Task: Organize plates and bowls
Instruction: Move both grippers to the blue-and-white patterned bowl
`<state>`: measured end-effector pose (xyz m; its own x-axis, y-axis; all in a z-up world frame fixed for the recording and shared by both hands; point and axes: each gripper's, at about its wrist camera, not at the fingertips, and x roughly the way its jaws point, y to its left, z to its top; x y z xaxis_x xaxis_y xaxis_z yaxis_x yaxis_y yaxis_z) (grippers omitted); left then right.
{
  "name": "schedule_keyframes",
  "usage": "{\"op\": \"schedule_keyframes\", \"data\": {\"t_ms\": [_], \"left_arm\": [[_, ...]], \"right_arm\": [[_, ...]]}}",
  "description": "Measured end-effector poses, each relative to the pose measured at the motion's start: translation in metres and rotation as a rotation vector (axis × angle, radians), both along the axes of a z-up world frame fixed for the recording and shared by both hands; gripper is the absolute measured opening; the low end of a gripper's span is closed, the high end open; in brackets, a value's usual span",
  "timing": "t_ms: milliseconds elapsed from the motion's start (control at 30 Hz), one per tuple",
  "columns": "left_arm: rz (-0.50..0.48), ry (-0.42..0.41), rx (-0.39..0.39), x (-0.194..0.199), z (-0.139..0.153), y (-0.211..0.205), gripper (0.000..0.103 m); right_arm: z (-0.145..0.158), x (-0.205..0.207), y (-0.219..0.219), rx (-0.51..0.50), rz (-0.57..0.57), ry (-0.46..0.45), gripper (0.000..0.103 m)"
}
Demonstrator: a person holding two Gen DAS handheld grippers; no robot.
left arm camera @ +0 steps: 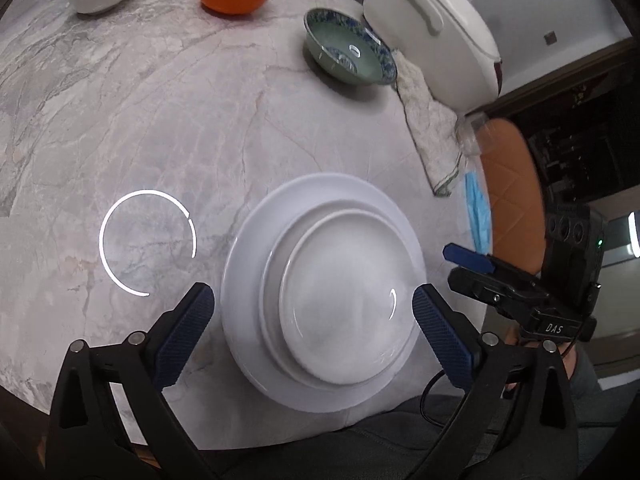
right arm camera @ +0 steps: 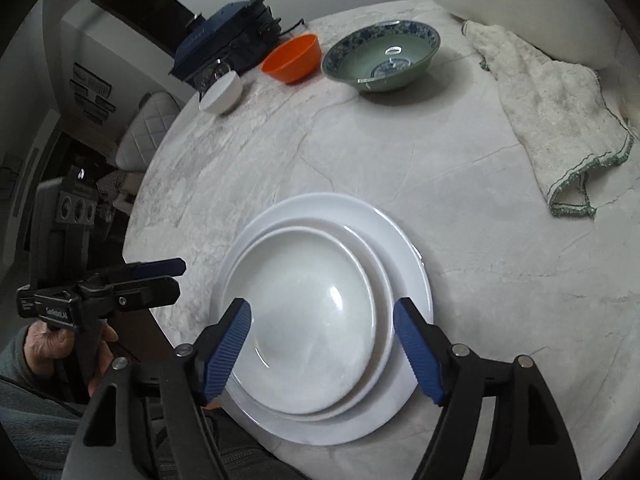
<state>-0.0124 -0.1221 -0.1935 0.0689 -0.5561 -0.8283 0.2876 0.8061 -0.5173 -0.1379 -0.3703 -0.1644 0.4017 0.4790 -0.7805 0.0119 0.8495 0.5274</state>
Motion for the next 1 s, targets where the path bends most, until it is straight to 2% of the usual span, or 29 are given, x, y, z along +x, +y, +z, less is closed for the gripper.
{"op": "schedule_keyframes", "data": {"t_ms": [67, 167, 233, 300, 367, 500, 667, 867, 1000], "left_arm": [[0.047, -0.037, -0.022, 0.008, 0.007, 0.013, 0.102], [0.083, -0.052, -0.028, 0.019, 0.011, 0.021, 0.102], [0.088, -0.029, -0.035, 0.029, 0.01, 0.027, 0.102], [0.078, 0.029, -0.004, 0.041, 0.004, 0.024, 0.102], [0.07, 0.038, 0.02, 0.051, 0.0, 0.024, 0.102], [0.078, 0.056, 0.063, 0.079, -0.01, 0.021, 0.102], [0.036, 0.017, 0.111, 0.129, -0.014, 0.001, 0.101], [-0.053, -0.058, 0.143, 0.199, -0.016, -0.049, 0.101], [-0.1, -0.103, 0.173, 0.242, -0.024, -0.089, 0.101]], "right_arm": [[0.003, -0.003, -0.015, 0.064, -0.069, -0.034, 0.086], [-0.005, -0.003, -0.04, 0.158, -0.193, -0.013, 0.087], [-0.012, -0.003, -0.056, 0.193, -0.269, 0.007, 0.087], [-0.017, 0.0, -0.068, 0.222, -0.322, 0.014, 0.087], [-0.018, 0.006, -0.078, 0.242, -0.361, 0.012, 0.087], [-0.015, 0.024, -0.087, 0.233, -0.384, 0.001, 0.087], [-0.009, 0.054, -0.098, 0.208, -0.403, -0.02, 0.087], [-0.002, 0.109, -0.107, 0.183, -0.46, -0.049, 0.086], [-0.008, 0.144, -0.108, 0.185, -0.525, -0.045, 0.083]]}}
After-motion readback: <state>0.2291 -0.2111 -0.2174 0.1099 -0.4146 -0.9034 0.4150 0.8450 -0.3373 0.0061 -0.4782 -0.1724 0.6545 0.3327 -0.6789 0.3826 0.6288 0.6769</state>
